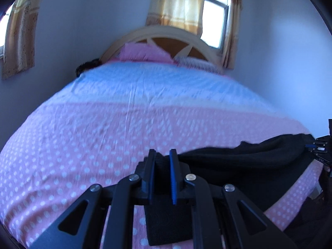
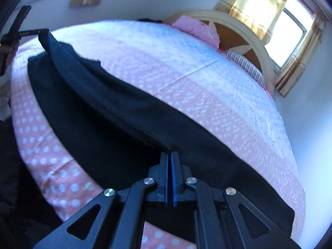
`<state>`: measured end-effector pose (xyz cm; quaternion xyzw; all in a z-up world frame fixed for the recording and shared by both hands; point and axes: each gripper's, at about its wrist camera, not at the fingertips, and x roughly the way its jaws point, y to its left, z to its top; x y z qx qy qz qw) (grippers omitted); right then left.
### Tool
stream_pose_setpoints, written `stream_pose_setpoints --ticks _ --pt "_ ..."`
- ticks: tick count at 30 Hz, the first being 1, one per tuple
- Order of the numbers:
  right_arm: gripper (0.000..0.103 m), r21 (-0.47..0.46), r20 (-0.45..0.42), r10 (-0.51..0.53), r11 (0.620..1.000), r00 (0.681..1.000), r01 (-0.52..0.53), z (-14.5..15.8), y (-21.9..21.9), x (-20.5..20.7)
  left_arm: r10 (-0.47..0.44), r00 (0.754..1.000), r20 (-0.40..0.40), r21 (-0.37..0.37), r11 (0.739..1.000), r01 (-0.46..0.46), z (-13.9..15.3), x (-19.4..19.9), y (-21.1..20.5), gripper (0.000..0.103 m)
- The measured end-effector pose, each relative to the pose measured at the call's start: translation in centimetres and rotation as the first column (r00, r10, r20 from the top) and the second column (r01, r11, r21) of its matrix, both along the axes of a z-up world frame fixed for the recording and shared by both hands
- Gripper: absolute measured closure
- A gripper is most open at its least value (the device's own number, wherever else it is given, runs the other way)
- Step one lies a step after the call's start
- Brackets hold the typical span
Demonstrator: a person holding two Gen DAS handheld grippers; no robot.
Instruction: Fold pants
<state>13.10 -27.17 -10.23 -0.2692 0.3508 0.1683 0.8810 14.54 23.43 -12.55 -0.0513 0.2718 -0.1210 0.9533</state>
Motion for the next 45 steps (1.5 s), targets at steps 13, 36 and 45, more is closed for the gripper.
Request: stream_pose_setpoints --ticks 13,36,45 --pt "0.098 -0.025 -0.083 0.015 1.000 0.996 -0.017 -4.2 -0.3 -0.9 -0.017 0.995 -0.100 -0.001 1.000 0.017 -4.6 -2.7 0.4 0.073" --pt "0.064 0.025 -0.013 0.111 0.994 0.994 -0.111 -0.4 1.4 -3.2 -0.009 0.982 -0.188 -0.056 0.998 -0.002 -3.9 0.9 1.5 0.048" --pt "0.064 0.071 -0.004 0.148 0.987 0.989 -0.147 -0.8 4.1 -2.5 -0.038 0.975 -0.219 0.003 0.999 0.040 -2.5 2.9 -0.7 0.096"
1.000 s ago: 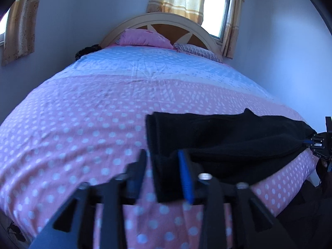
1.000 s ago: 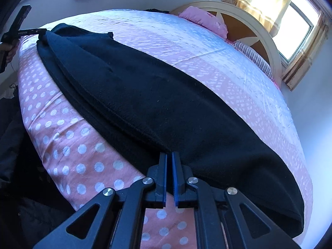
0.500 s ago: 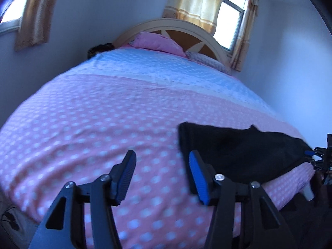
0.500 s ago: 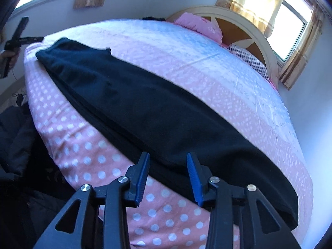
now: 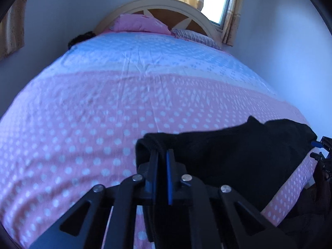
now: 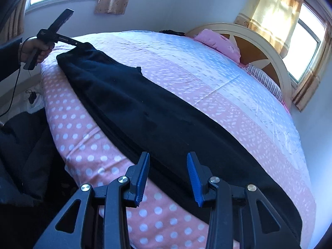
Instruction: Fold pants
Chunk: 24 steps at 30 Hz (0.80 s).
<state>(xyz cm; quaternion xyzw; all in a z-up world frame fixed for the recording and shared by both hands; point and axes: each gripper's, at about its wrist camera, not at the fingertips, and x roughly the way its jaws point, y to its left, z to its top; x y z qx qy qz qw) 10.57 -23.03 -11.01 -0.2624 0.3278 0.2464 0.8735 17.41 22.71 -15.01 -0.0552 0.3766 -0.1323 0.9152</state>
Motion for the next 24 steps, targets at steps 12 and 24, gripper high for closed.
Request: stream_pose_setpoints --ticks 12,24 --pt "0.064 0.021 -0.062 0.021 1.000 0.998 -0.020 -2.2 2.2 0.5 0.104 0.993 -0.059 -0.056 0.993 -0.108 -2.8 3.0 1.5 0.091" --pt "0.099 0.039 -0.135 0.008 0.999 0.991 -0.002 -3.6 4.3 2.5 0.173 0.981 0.090 -0.079 0.983 -0.166 0.5 -1.6 1.7 0.054"
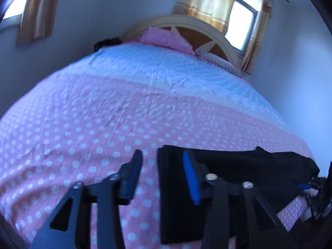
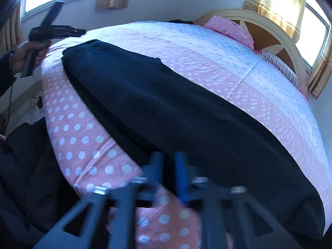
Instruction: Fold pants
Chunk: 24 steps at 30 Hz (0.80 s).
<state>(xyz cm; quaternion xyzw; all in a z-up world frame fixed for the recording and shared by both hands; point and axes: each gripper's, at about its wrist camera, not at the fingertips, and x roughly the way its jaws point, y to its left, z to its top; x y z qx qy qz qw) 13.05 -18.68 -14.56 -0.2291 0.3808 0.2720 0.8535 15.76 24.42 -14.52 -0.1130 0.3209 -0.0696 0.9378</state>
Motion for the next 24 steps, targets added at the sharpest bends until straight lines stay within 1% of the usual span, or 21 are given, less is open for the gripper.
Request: stream_pose_setpoints --ticks 1,3,6,8,11,12,14,15,16,17,18,20,21,22,23,24 --pt "0.100 0.000 -0.002 0.002 1.000 1.000 -0.002 0.1 0.1 -0.1 -0.016 1.000 0.015 0.018 1.000 0.015 0.3 -0.6 -0.7 0.052" --pt "0.100 -0.002 0.003 0.015 1.000 1.000 -0.015 0.7 0.2 -0.8 -0.058 0.998 0.026 0.041 0.998 0.057 0.6 -1.2 -2.3 0.052" --pt "0.100 -0.010 0.002 0.031 0.999 1.000 -0.031 1.2 0.2 -1.8 -0.117 0.993 0.022 0.045 0.992 0.116 0.5 -1.9 -4.3 0.052" --pt "0.100 -0.010 -0.017 0.030 0.999 0.999 -0.031 0.9 0.0 -2.0 -0.158 0.987 0.013 0.036 0.987 0.158 0.1 -2.0 -5.5 0.052" --pt "0.100 -0.039 -0.031 0.020 0.999 0.999 -0.021 -0.6 0.2 -1.6 -0.193 0.981 -0.015 0.057 0.980 0.193 -1.0 -1.7 -7.2 0.052" --pt "0.100 -0.041 -0.036 0.019 0.999 0.999 -0.021 -0.9 0.3 -1.6 -0.202 0.979 -0.039 0.071 0.976 0.205 -1.8 -1.6 -7.7 0.052" --pt "0.100 -0.044 -0.033 0.018 0.999 0.999 -0.020 -1.0 0.5 -1.6 -0.214 0.973 -0.082 0.075 0.973 0.220 -2.7 -1.5 -8.1 0.052" --pt "0.100 -0.048 -0.031 0.018 0.999 0.999 -0.020 -1.0 0.5 -1.6 -0.216 0.972 -0.095 0.095 0.970 0.225 -3.1 -1.6 -8.5 0.052" --pt "0.100 -0.063 -0.026 0.024 0.998 0.999 -0.025 -1.1 0.6 -1.7 -0.219 0.972 -0.086 0.116 0.967 0.228 -3.2 -1.9 -8.8 0.050" --pt "0.099 -0.072 -0.014 0.029 0.997 0.999 -0.030 -1.0 0.7 -1.9 -0.225 0.971 -0.079 0.131 0.963 0.234 -3.1 -2.1 -9.0 0.047" --pt "0.099 -0.071 -0.005 0.029 0.997 1.000 -0.029 -0.9 0.6 -2.1 -0.228 0.970 -0.082 0.133 0.962 0.237 -2.8 -2.4 -9.5 0.045" --pt "0.097 -0.033 -0.021 0.017 0.999 1.000 -0.018 -0.2 -0.1 -2.1 -0.247 0.966 -0.072 0.118 0.960 0.255 -2.0 -2.5 -10.4 0.045" --pt "0.097 -0.002 -0.032 0.002 1.000 0.999 -0.002 0.3 -0.9 -2.0 -0.271 0.961 -0.055 0.115 0.954 0.275 -1.3 -2.7 -11.2 0.045" --pt "0.091 0.022 -0.027 -0.021 1.000 0.999 0.022 0.8 -1.8 -2.0 -0.289 0.956 -0.044 0.124 0.948 0.292 -0.8 -2.8 -12.0 0.044" --pt "0.084 0.044 -0.016 -0.052 0.998 0.999 0.052 1.4 -2.9 -2.0 -0.309 0.950 -0.034 0.138 0.940 0.311 -0.3 -2.8 -13.1 0.044" --pt "0.064 0.067 -0.010 -0.088 0.994 0.996 0.089 2.0 -4.4 -1.9 -0.342 0.939 -0.022 0.150 0.928 0.341 0.2 -3.0 -14.5 0.044"
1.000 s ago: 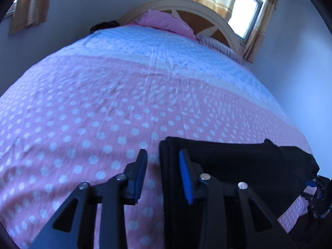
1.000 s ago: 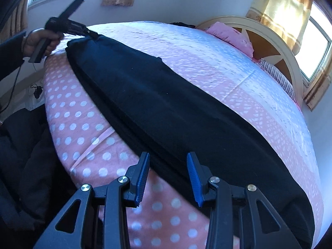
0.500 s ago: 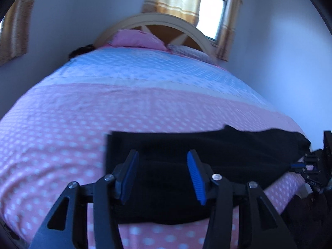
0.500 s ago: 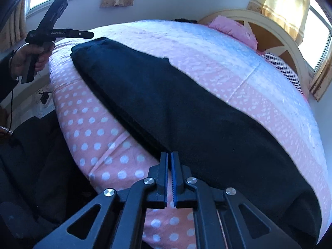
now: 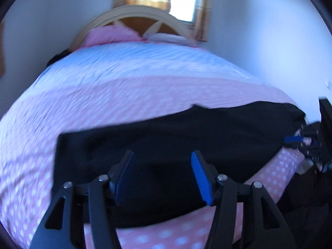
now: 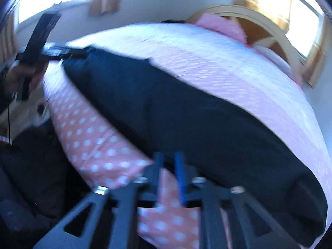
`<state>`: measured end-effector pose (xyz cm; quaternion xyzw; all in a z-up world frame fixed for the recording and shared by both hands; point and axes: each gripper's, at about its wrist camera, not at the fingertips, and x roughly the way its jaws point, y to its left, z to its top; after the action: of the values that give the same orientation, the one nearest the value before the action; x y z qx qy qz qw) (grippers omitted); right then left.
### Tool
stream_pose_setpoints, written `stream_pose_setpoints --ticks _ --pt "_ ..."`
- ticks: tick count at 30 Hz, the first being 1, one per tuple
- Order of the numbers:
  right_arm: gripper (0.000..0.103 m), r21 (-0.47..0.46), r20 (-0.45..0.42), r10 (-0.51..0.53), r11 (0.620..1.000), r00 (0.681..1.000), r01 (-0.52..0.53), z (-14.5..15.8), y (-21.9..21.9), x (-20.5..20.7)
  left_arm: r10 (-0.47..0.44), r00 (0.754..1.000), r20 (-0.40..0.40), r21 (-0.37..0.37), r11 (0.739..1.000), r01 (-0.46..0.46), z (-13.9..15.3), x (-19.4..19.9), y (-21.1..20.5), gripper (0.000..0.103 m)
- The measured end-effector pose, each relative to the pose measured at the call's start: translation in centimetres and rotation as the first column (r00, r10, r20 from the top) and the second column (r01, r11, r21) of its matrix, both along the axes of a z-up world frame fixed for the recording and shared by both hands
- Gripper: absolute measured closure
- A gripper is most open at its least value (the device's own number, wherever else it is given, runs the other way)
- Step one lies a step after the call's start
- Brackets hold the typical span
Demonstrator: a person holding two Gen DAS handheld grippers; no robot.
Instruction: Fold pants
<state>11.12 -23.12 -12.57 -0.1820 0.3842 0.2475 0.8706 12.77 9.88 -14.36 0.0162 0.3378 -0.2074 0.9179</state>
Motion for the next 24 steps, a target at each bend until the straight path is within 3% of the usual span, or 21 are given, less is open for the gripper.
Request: stream_pose_setpoints --ticks 1,4,6,8,10,11,12,15,18,20,24 --pt "0.056 0.023 0.002 -0.035 0.999 0.999 0.035 0.5 -1.3 0.0 -0.031 1.000 0.005 0.001 1.000 0.031 0.3 0.0 -1.1 0.044" --pt "0.056 0.135 -0.013 -0.179 0.975 0.984 0.179 2.1 -7.2 0.1 -0.137 0.991 0.000 0.004 0.990 0.137 0.6 0.0 -5.7 0.044" --pt "0.056 0.199 -0.048 -0.310 0.928 0.950 0.313 2.9 -11.6 0.2 -0.206 0.979 -0.007 0.002 0.979 0.206 0.5 -0.1 -8.5 0.044" --pt "0.056 0.280 -0.115 -0.447 0.842 0.887 0.460 3.1 -16.7 0.2 -0.290 0.957 -0.011 0.003 0.957 0.290 0.5 -0.4 -12.1 0.044" --pt "0.056 0.349 -0.200 -0.571 0.718 0.796 0.602 2.9 -21.8 0.0 -0.360 0.933 -0.006 0.004 0.933 0.360 0.7 -0.8 -14.9 0.044" --pt "0.056 0.370 -0.238 -0.637 0.639 0.733 0.674 2.7 -24.6 -0.4 -0.391 0.920 -0.007 0.006 0.920 0.391 0.7 -1.1 -16.1 0.044" --pt "0.056 0.382 -0.255 -0.670 0.593 0.697 0.709 2.6 -26.1 -0.7 -0.428 0.904 -0.008 0.009 0.904 0.428 0.7 -1.4 -17.5 0.044" --pt "0.056 0.443 -0.330 -0.718 0.455 0.613 0.772 2.1 -30.3 -1.7 -0.503 0.864 -0.011 0.019 0.864 0.503 0.9 -2.2 -21.1 0.045" --pt "0.056 0.478 -0.388 -0.730 0.362 0.562 0.800 1.3 -32.7 -2.0 -0.551 0.834 -0.024 0.028 0.833 0.552 0.7 -2.3 -23.8 0.046" --pt "0.056 0.493 -0.420 -0.729 0.317 0.541 0.810 0.8 -33.8 -2.0 -0.565 0.824 -0.045 0.052 0.823 0.566 0.3 -2.1 -25.1 0.056" --pt "0.056 0.508 -0.461 -0.721 0.264 0.517 0.820 -0.1 -35.9 -1.6 -0.579 0.809 -0.096 0.053 0.809 0.585 -0.6 -1.2 -26.7 0.063"
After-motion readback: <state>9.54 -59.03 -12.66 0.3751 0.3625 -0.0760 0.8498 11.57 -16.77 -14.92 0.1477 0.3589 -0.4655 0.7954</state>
